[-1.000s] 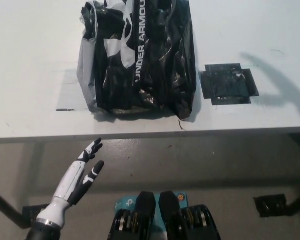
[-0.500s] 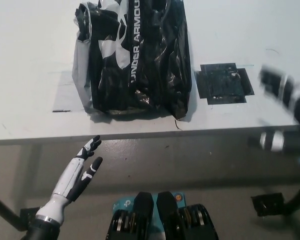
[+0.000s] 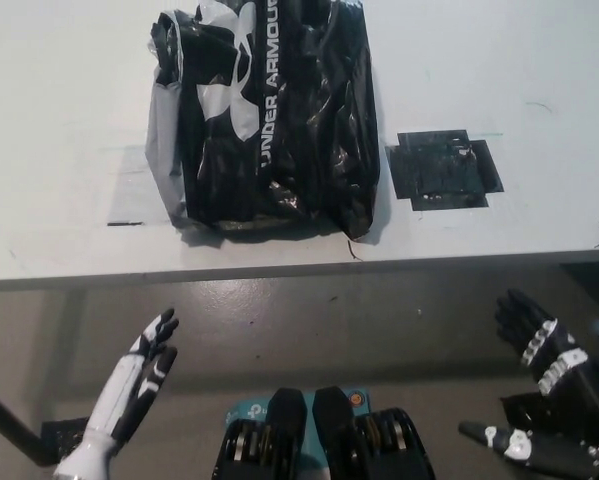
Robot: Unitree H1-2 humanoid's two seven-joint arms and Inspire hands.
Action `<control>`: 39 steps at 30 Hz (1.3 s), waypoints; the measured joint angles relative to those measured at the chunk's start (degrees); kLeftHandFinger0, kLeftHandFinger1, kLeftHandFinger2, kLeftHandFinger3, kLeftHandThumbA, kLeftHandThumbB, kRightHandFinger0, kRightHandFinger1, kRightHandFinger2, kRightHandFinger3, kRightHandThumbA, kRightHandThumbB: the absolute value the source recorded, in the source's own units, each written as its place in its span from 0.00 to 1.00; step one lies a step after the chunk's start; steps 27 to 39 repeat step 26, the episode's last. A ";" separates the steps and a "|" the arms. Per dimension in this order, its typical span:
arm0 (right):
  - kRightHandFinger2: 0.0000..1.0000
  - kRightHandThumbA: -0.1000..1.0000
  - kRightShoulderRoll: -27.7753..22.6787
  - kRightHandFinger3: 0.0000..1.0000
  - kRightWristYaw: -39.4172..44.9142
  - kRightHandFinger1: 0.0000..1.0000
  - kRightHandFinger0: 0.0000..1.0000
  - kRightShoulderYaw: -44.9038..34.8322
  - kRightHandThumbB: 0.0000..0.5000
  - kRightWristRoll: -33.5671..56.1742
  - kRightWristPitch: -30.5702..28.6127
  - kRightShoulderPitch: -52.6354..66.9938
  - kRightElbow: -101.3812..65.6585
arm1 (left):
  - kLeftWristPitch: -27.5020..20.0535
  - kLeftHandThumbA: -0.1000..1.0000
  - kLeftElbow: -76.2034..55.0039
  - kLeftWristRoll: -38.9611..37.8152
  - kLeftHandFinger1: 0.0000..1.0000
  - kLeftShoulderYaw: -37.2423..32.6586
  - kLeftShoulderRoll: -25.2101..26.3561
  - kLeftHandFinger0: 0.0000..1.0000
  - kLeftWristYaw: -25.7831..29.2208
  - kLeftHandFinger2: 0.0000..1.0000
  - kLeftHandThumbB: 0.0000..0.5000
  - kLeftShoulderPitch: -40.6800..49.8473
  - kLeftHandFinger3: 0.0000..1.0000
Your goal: The robot uses its right hand to pick up a bag of coffee beans and puts it in the black plastic bag, then the robot grabs the top of the bag and lifts it.
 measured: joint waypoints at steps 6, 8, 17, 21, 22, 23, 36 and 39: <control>1.00 1.00 3.21 1.00 -1.42 1.00 1.00 0.39 0.73 -1.64 -5.62 2.42 10.49 | -0.02 0.99 0.01 -0.67 1.00 0.04 0.00 1.00 -0.01 1.00 0.44 3.53 1.00; 1.00 1.00 3.72 1.00 -2.02 1.00 1.00 0.40 0.74 -2.15 -7.50 2.74 14.19 | -0.03 0.99 0.00 -0.89 1.00 0.05 0.01 1.00 -0.01 1.00 0.45 4.45 1.00; 1.00 1.00 4.24 1.00 -4.65 1.00 1.00 0.40 0.75 -4.35 -15.73 2.20 25.83 | -0.17 0.98 -0.27 -2.15 1.00 0.40 0.06 1.00 0.00 1.00 0.48 5.38 1.00; 1.00 0.99 4.25 1.00 -5.57 1.00 1.00 0.52 0.73 -4.68 -19.15 1.76 28.04 | -0.27 0.98 -0.65 -2.51 1.00 0.49 0.16 1.00 0.00 1.00 0.53 5.36 1.00; 1.00 0.99 4.25 1.00 -5.72 1.00 1.00 0.58 0.73 -4.77 -20.04 1.75 28.37 | -0.30 0.98 -0.76 -2.57 1.00 0.49 0.20 1.00 0.00 1.00 0.54 5.36 1.00; 1.00 0.98 4.25 1.00 -5.90 1.00 1.00 0.67 0.74 -4.91 -20.99 1.75 28.59 | -0.35 0.98 -0.85 -2.63 1.00 0.50 0.26 1.00 -0.01 1.00 0.54 5.35 1.00; 1.00 0.98 4.23 1.00 -6.29 1.00 1.00 0.86 0.68 -5.25 -22.53 1.70 29.03 | -0.44 0.98 -1.02 -2.73 1.00 0.50 0.35 1.00 -0.02 1.00 0.51 5.32 1.00; 1.00 0.98 4.23 1.00 -6.29 1.00 1.00 0.86 0.68 -5.25 -22.53 1.70 29.03 | -0.44 0.98 -1.02 -2.73 1.00 0.50 0.35 1.00 -0.02 1.00 0.51 5.32 1.00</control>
